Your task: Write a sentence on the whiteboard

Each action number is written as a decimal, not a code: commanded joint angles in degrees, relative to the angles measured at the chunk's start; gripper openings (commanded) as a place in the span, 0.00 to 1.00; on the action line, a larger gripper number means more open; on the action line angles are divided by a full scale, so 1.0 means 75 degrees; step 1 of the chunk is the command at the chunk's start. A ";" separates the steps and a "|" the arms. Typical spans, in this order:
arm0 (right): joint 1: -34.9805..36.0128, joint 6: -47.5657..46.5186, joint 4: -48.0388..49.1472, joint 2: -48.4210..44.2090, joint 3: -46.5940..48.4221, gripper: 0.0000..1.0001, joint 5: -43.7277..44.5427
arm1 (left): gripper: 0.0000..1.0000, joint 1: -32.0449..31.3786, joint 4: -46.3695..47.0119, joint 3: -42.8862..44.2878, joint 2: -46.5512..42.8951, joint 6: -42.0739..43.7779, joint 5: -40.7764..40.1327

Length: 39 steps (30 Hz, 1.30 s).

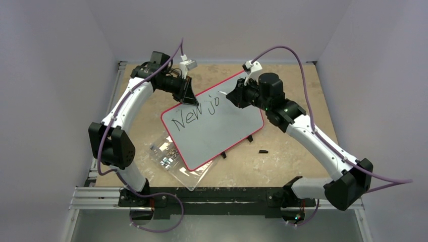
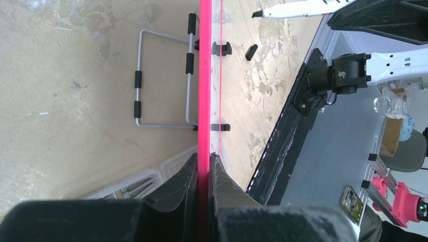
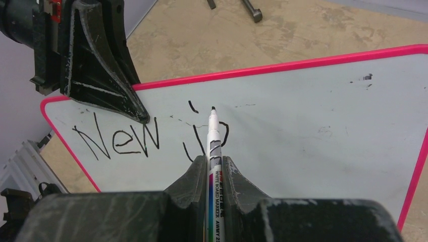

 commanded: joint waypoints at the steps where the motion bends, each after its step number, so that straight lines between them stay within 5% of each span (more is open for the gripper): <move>1: -0.0081 0.0121 0.0452 0.0168 0.0437 0.00 0.0326 | 0.00 -0.0024 0.0145 0.0123 -0.0325 0.0169 -0.0063; 39: -0.0172 0.0260 0.0574 -0.0203 -0.1456 0.00 0.0084 | 0.00 -0.0024 0.0194 0.0112 -0.0370 0.0144 -0.0074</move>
